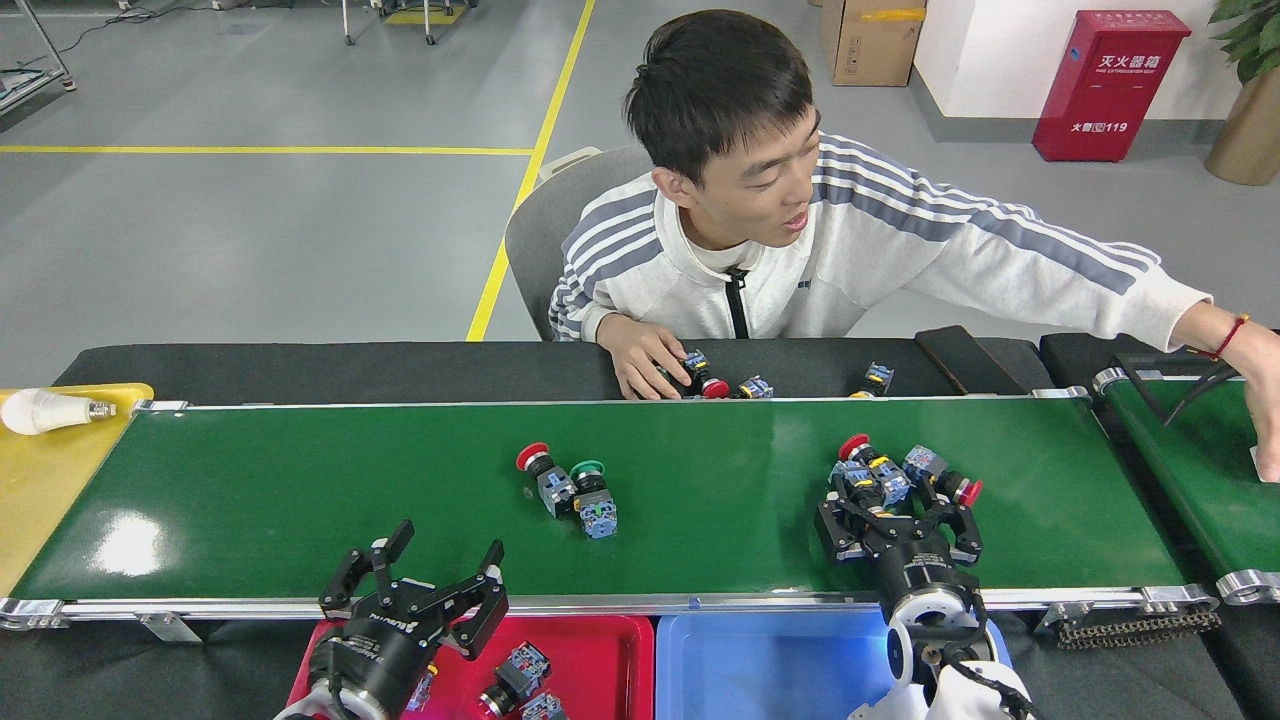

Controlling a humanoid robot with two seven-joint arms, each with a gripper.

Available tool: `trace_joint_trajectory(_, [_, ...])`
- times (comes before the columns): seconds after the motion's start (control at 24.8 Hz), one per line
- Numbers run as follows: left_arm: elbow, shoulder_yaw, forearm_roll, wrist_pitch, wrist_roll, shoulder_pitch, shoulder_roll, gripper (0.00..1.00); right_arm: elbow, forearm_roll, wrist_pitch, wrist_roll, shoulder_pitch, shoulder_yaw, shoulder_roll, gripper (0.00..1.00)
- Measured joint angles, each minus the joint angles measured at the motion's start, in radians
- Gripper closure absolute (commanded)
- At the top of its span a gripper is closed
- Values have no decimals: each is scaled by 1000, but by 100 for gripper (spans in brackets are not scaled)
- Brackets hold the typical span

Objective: Pick switch part from conveyor to tray

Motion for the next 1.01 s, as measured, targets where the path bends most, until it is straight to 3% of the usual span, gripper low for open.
trace_joint_trajectory(0.2, [55,-40,0,37,-10,-54,-18,0,76,-1,2,1,-60,32,17,2])
trace_joint_trajectory(0.24, [64,-41,0,39,-11,-62,-26,0,104,-3,3,1,-78,44,27,6])
trace_joint_trajectory(0.4, [88,-43,0,46,-13,-82,-34,0,170,-4,27,2,-121,75,54,74])
trace_joint_trajectory(0.48, [99,-43,0,47,-14,-87,-34,0,172,-6,30,2,-124,111,52,90])
trace_joint_trajectory(0.56, [106,-41,0,47,-14,-88,-34,0,170,-13,26,3,-124,130,48,96])
trace_joint_trajectory(0.73, [131,-33,0,52,-15,-90,-34,0,101,-19,-44,3,-101,136,45,98])
trace_joint_trajectory(1.01, [214,-30,0,105,-15,-140,-33,0,-223,-20,-388,2,159,210,23,97])
